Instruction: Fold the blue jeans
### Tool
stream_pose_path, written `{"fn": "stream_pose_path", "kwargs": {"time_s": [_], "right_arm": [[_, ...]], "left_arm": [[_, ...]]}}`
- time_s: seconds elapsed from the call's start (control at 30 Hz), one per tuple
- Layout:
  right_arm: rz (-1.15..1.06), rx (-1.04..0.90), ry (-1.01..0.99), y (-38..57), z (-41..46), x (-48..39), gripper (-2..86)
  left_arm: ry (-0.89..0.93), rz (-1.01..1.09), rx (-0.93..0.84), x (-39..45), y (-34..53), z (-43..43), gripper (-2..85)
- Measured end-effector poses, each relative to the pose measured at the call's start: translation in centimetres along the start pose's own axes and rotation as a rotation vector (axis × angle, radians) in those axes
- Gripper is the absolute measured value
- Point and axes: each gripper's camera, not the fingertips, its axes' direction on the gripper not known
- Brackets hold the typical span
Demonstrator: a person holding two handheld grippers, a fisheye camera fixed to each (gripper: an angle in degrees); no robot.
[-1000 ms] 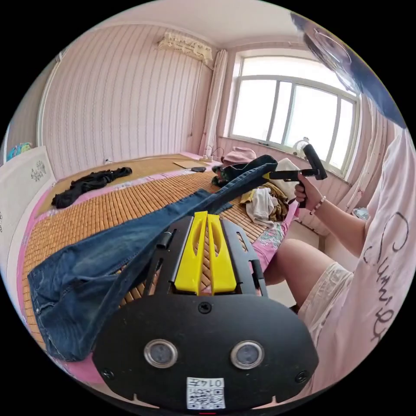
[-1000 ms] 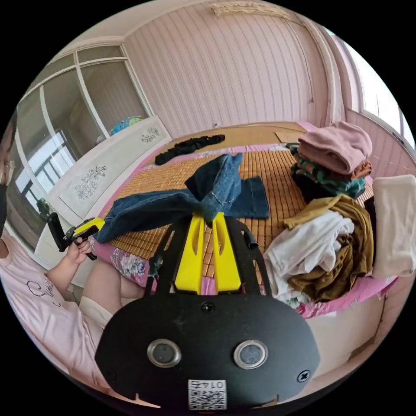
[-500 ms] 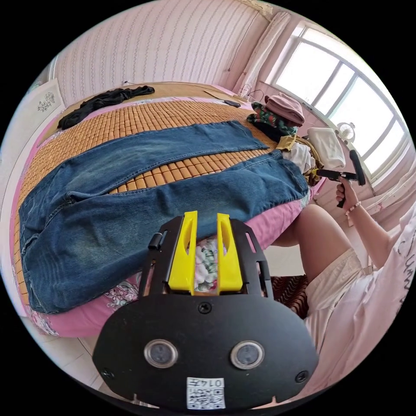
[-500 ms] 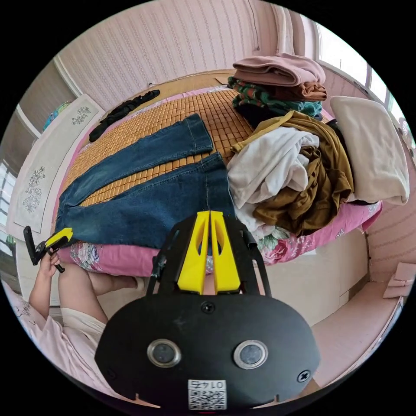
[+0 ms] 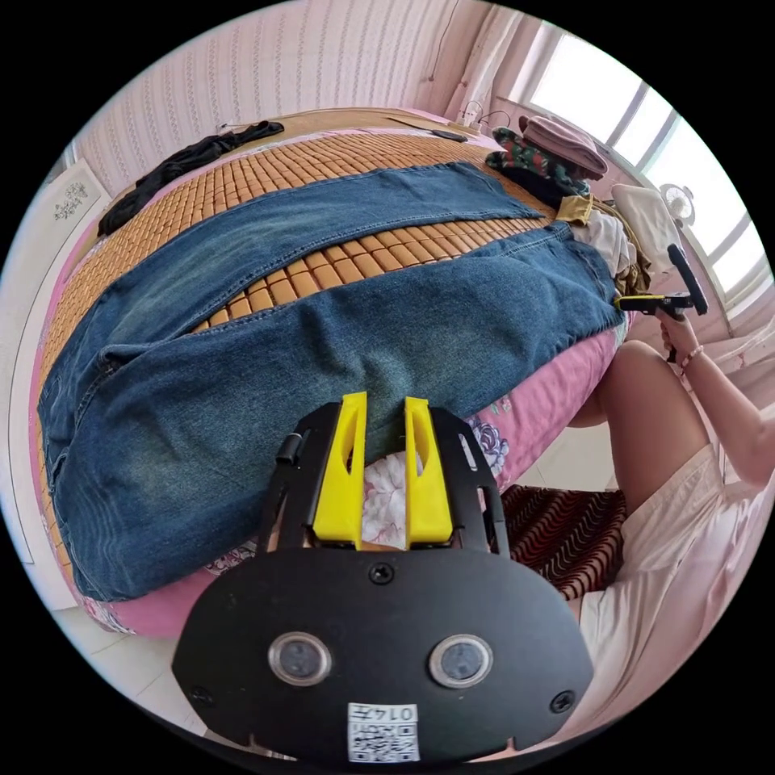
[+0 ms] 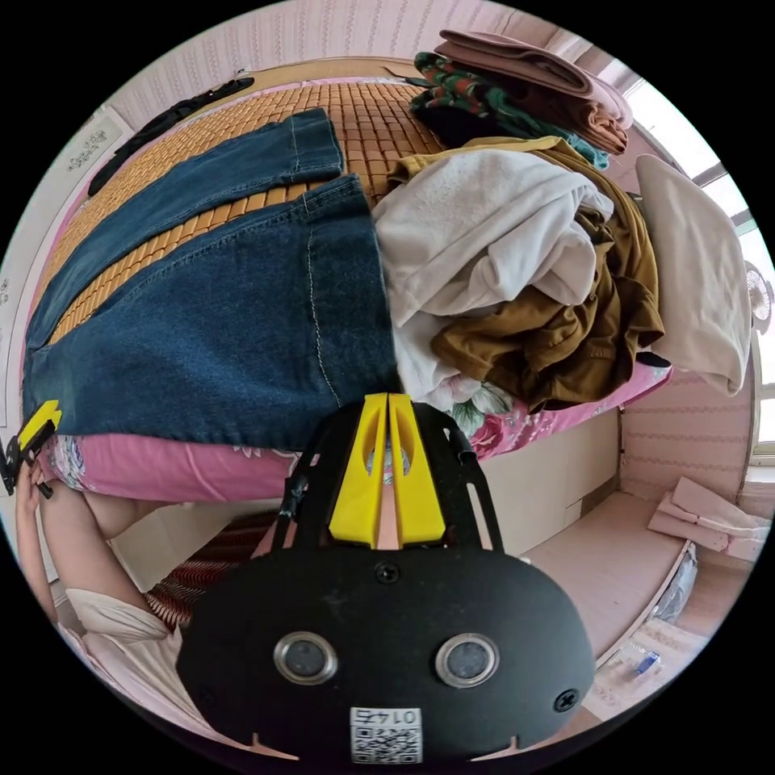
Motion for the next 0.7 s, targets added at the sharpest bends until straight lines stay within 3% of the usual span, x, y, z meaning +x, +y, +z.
{"fn": "stream_pose_path", "kwargs": {"time_s": [0.27, 0.4, 0.57, 0.7], "right_arm": [[0.016, -0.022, -0.079, -1.3, -0.9, -0.5, -0.9], [-0.008, 0.061, -0.118, -1.2, -3.2, -1.9, -0.8], [-0.029, 0.073, -0.232, -2.3, -3.9, -3.1, 0.3], [-0.154, -0.048, -0.116, -4.0, -1.7, -6.2, 0.6]], "left_arm": [[0.072, -0.083, 0.008, -0.8, -1.2, -1.9, 7.0], [0.060, -0.264, 0.162, -3.3, 0.0, -6.6, 6.5], [-0.067, -0.563, 0.272, -9.4, 5.3, -11.5, 6.3], [-0.258, -0.615, 0.184, -12.9, 7.6, -12.6, 5.6]]}}
